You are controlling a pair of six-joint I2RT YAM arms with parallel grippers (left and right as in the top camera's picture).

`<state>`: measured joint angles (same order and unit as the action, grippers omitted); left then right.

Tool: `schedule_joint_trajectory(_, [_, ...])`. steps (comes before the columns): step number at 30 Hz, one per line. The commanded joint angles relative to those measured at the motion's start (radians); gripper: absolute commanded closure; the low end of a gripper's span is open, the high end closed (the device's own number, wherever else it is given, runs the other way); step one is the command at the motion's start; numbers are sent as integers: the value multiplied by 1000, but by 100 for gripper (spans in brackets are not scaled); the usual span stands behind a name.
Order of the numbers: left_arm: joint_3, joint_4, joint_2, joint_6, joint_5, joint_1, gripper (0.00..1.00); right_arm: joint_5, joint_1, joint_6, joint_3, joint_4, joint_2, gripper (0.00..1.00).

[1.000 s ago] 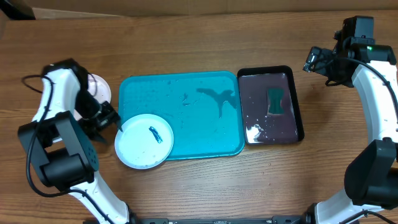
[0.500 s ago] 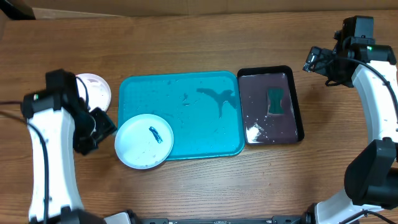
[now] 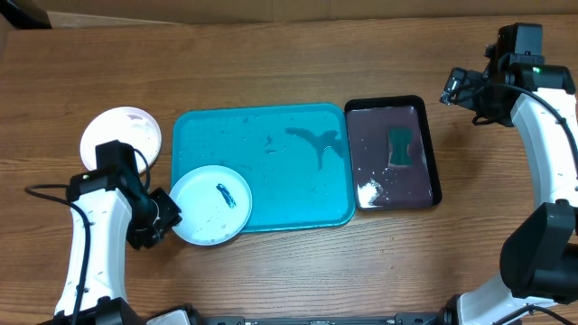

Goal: Clean dirty plates on tray and stack at the side
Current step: 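Move the left gripper to the light blue plate's rim and grip it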

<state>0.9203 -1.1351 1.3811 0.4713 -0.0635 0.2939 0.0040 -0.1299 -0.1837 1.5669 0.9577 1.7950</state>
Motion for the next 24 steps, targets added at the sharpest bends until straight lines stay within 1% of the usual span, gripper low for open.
schedule_joint_trajectory(1, [-35,46,-7,2,-7,-5,79,-2,3,-7,5,-5,-16,0])
schedule_joint_trajectory(2, [-49,71,-7,2,-8,-5,82,-2,3,-7,5,-5,-16,0])
schedule_joint_trajectory(6, [-102,145,-7,17,-8,-5,81,-2,3,-7,5,-5,-16,0])
schedule_joint_trajectory(8, [-127,174,-7,17,-8,-5,79,-2,3,-7,5,-5,-16,0])
schedule_joint_trajectory(14, [-146,172,-7,19,-5,-5,76,-2,3,-7,5,-5,-16,0])
schedule_joint_trajectory(24, [-178,199,-7,24,-7,-6,81,-2,3,-7,5,-5,-16,0])
